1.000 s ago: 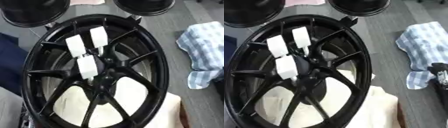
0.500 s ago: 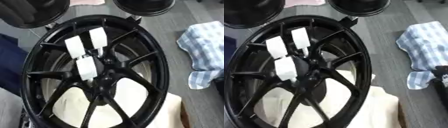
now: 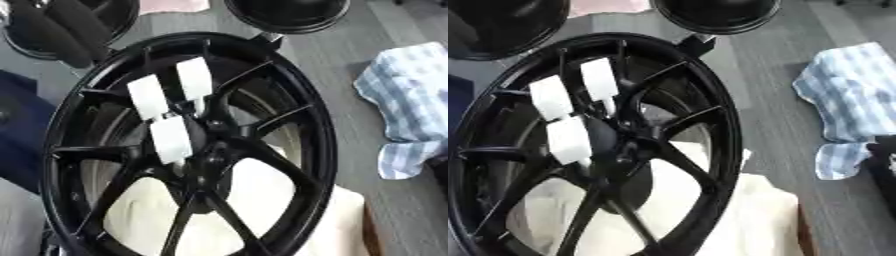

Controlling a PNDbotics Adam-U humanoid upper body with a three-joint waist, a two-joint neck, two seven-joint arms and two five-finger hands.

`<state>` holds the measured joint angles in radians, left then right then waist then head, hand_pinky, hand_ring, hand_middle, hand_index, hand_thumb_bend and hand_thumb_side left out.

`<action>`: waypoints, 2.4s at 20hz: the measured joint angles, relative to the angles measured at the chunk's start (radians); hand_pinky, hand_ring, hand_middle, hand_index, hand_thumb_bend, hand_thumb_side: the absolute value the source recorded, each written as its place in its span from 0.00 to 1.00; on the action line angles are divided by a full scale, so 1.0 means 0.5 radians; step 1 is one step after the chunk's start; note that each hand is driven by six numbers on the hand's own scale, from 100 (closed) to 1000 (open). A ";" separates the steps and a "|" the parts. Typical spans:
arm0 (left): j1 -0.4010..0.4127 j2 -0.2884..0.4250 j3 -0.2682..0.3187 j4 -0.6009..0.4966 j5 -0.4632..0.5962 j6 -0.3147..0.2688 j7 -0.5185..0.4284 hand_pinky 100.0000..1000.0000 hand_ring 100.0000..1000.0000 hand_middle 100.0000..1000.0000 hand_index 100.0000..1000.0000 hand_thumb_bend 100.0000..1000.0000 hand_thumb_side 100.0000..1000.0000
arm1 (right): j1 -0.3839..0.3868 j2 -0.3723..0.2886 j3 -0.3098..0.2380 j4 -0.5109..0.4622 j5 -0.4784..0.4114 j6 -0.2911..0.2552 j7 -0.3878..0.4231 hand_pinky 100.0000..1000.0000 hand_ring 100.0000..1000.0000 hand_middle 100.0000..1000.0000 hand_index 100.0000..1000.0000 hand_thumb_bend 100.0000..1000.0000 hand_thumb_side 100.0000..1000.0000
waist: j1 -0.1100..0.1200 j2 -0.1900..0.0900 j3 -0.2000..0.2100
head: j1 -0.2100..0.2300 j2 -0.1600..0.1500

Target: Pull the pin out of the wheel hub.

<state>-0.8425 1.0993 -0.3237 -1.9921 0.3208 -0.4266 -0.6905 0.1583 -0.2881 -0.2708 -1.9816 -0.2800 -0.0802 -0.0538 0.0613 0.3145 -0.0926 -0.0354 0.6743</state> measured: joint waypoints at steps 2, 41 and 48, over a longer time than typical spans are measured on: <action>-0.010 -0.016 -0.012 0.000 -0.008 0.007 -0.007 0.84 0.86 0.75 0.83 0.00 0.43 | 0.000 0.000 0.001 0.000 -0.003 0.006 0.004 0.82 0.67 0.61 0.55 0.09 0.39 | 0.002 0.001 -0.003 | 0.006 -0.001; 0.102 -0.156 -0.047 0.001 -0.984 -0.066 0.066 0.86 0.87 0.73 0.84 0.17 0.06 | -0.105 0.109 0.078 0.000 0.029 0.124 0.087 0.82 0.66 0.59 0.54 0.10 0.41 | 0.020 0.155 -0.158 | 0.122 -0.073; 0.121 -0.156 -0.042 0.001 -1.086 -0.086 0.086 0.85 0.86 0.76 0.85 0.19 0.06 | -0.111 0.130 0.087 0.000 0.053 0.133 0.096 0.82 0.67 0.59 0.54 0.09 0.41 | 0.020 0.176 -0.162 | 0.138 -0.089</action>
<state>-0.7821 1.0213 -0.3448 -1.9916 -0.2223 -0.4698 -0.6473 0.1028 -0.2230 -0.2271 -1.9816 -0.2537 -0.0135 -0.0056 0.0714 0.4023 -0.1735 0.0339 0.6300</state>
